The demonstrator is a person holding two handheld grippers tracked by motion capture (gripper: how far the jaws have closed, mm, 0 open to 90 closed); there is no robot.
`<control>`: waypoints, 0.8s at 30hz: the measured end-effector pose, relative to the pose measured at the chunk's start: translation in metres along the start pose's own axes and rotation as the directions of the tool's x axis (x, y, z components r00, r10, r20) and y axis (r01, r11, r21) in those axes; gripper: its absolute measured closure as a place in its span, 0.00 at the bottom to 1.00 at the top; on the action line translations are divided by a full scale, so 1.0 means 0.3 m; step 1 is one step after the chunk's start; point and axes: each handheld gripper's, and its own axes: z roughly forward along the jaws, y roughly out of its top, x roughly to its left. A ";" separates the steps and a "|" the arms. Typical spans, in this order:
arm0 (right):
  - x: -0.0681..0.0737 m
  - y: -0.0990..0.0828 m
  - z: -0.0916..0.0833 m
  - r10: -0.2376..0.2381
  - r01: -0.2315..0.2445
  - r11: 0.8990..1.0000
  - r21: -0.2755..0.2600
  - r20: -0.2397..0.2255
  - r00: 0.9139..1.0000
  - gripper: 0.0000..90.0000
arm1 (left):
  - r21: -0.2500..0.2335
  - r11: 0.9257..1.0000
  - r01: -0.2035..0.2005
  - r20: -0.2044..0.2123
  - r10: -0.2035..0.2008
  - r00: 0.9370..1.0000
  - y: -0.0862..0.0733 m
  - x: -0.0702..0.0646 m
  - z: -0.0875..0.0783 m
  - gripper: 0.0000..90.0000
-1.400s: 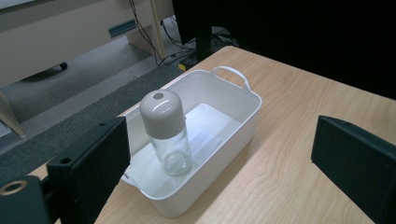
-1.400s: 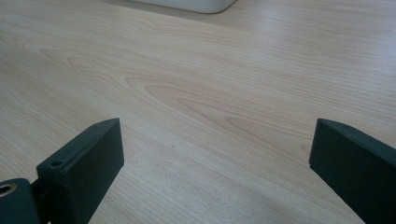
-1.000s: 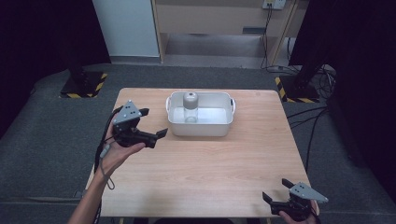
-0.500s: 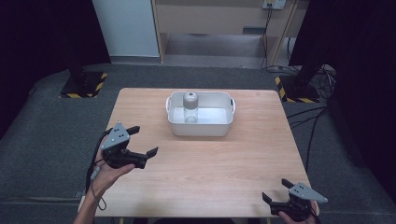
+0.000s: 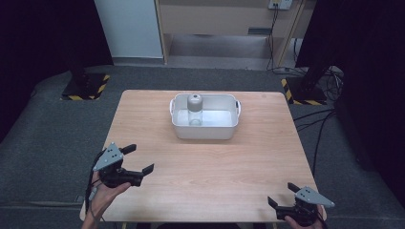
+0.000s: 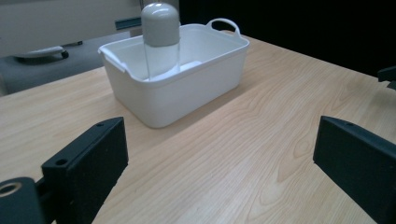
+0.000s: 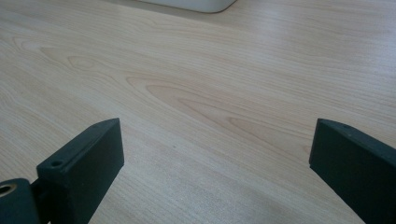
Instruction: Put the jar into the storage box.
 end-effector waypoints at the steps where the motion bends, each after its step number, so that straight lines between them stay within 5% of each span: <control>1: -0.001 0.000 0.000 -0.001 0.001 1.000 -0.001 0.000 1.000 0.04 | -0.002 1.000 0.008 0.002 -0.008 1.000 -0.015 0.001 -0.004 0.02; 14: -0.002 0.000 0.002 -0.005 0.005 1.000 -0.002 0.001 1.000 0.04 | 0.018 0.995 0.102 -0.022 -0.101 0.995 -0.189 0.018 -0.025 0.02; 24: -0.001 -0.001 0.004 -0.005 0.005 1.000 -0.001 0.003 1.000 0.04 | 0.046 0.990 0.132 -0.028 -0.131 0.991 -0.299 0.022 -0.022 0.03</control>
